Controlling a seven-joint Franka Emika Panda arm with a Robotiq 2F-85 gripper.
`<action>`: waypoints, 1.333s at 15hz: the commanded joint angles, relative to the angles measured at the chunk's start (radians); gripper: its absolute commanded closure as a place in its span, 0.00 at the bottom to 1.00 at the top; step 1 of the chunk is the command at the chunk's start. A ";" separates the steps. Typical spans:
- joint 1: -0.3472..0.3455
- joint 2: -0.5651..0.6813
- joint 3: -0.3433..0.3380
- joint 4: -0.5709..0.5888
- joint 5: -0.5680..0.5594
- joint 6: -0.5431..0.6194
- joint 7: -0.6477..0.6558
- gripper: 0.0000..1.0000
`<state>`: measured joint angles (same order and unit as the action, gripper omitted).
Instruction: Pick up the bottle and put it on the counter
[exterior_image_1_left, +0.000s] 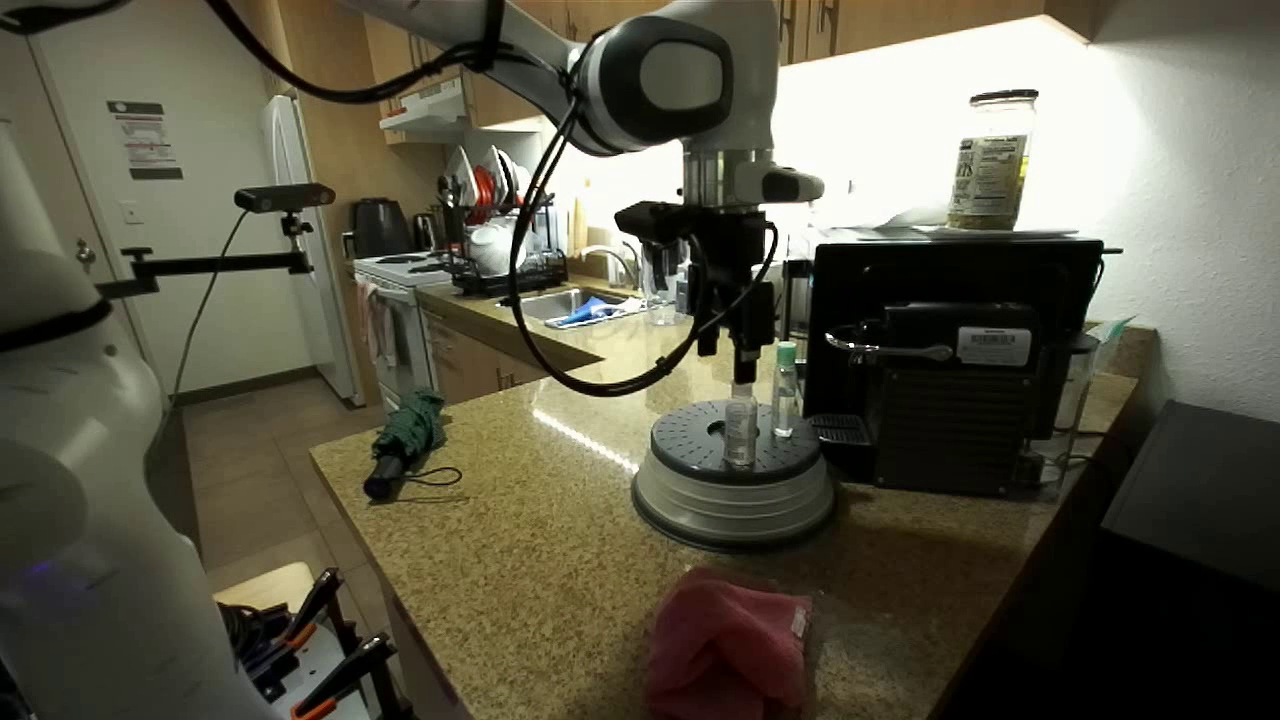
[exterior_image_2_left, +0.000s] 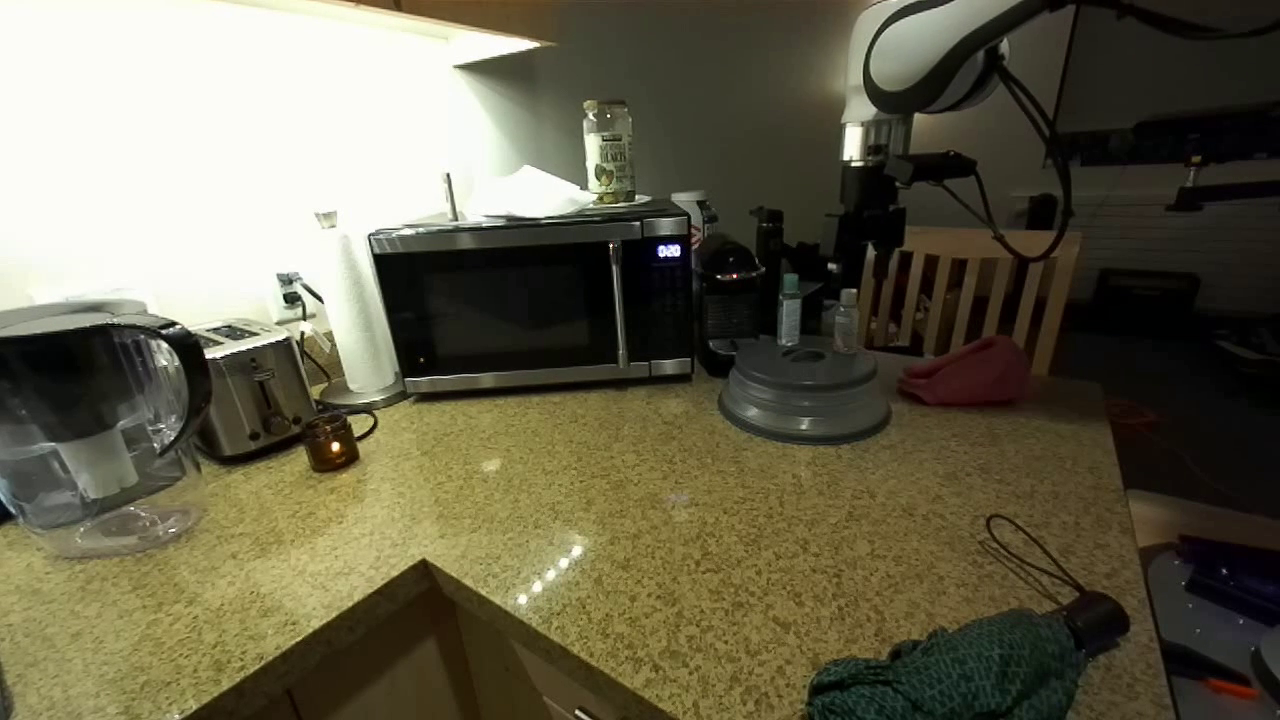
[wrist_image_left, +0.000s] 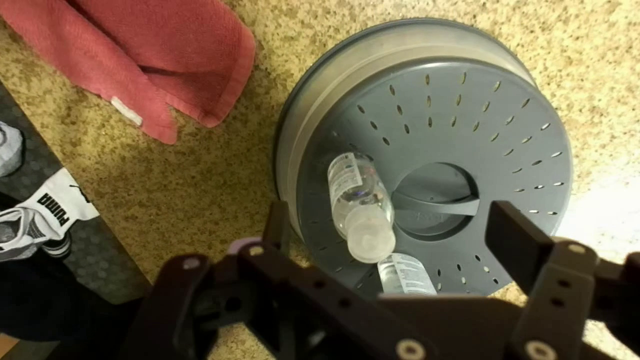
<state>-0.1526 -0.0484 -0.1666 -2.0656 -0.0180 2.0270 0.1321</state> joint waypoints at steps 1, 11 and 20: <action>-0.005 0.008 0.001 0.006 0.008 -0.005 -0.012 0.00; -0.007 0.014 -0.005 0.003 0.004 0.042 -0.040 0.00; -0.012 0.057 -0.012 0.011 -0.007 0.119 -0.056 0.00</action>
<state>-0.1541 -0.0166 -0.1765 -2.0612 -0.0191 2.1138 0.1141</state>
